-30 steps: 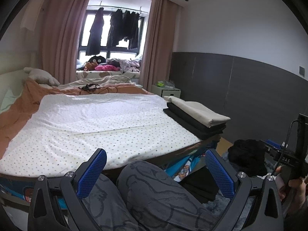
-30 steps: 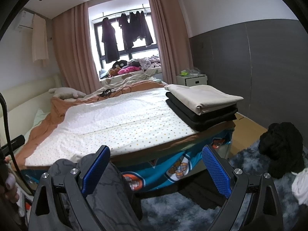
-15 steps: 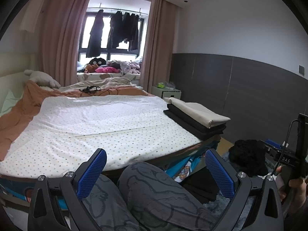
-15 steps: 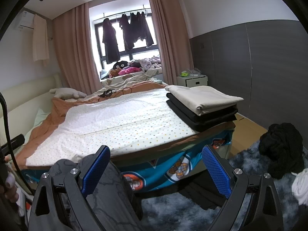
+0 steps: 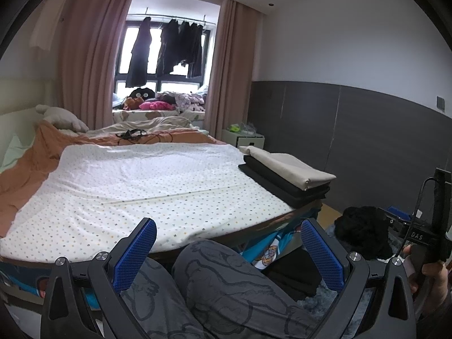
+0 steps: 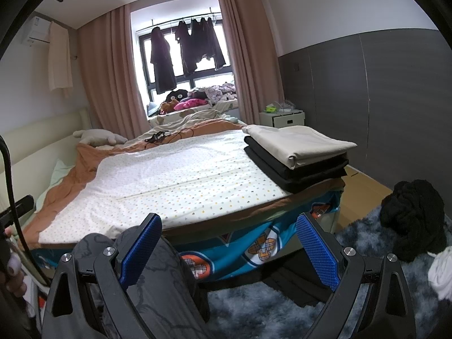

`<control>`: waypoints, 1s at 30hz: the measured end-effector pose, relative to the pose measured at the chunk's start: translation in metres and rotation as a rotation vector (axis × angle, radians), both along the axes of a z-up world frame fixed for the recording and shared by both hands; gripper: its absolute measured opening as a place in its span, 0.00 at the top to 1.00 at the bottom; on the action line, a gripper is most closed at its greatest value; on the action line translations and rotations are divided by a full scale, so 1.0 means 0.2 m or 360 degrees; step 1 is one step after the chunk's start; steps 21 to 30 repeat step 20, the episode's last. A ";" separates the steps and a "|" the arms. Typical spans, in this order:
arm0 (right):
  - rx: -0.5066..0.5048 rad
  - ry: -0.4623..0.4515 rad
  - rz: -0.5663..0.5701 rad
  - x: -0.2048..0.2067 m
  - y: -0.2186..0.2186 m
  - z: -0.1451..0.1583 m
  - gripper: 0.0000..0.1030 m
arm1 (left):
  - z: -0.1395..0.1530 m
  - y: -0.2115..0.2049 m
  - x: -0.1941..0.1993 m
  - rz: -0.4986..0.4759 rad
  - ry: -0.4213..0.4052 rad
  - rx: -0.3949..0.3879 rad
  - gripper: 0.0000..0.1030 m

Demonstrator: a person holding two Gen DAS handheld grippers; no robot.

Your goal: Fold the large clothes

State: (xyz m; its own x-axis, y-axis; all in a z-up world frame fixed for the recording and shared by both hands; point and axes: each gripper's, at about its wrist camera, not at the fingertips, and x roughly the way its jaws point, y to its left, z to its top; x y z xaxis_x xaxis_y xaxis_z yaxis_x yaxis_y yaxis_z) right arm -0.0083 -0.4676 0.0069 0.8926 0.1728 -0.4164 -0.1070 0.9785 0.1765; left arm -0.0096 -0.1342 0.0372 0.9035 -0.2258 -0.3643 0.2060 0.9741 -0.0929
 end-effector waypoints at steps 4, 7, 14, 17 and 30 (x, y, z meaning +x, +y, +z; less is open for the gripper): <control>0.0011 0.0008 -0.0009 -0.01 0.00 0.01 0.06 | 0.00 0.00 -0.01 0.0003 -0.0009 0.0001 0.00; 0.0021 0.0016 -0.0013 -0.02 -0.01 0.01 0.06 | 0.00 -0.01 -0.02 0.0000 -0.0014 -0.0004 0.00; 0.0013 0.0015 -0.0013 -0.02 -0.01 0.00 0.06 | 0.02 -0.02 -0.06 0.0013 -0.0070 0.0014 0.00; 0.0014 0.0016 -0.0012 -0.02 -0.01 0.00 0.06 | 0.02 -0.02 -0.06 0.0012 -0.0075 0.0011 0.00; 0.0013 0.0016 -0.0017 -0.02 -0.01 0.00 0.06 | 0.02 -0.01 -0.07 0.0008 -0.0076 0.0004 0.00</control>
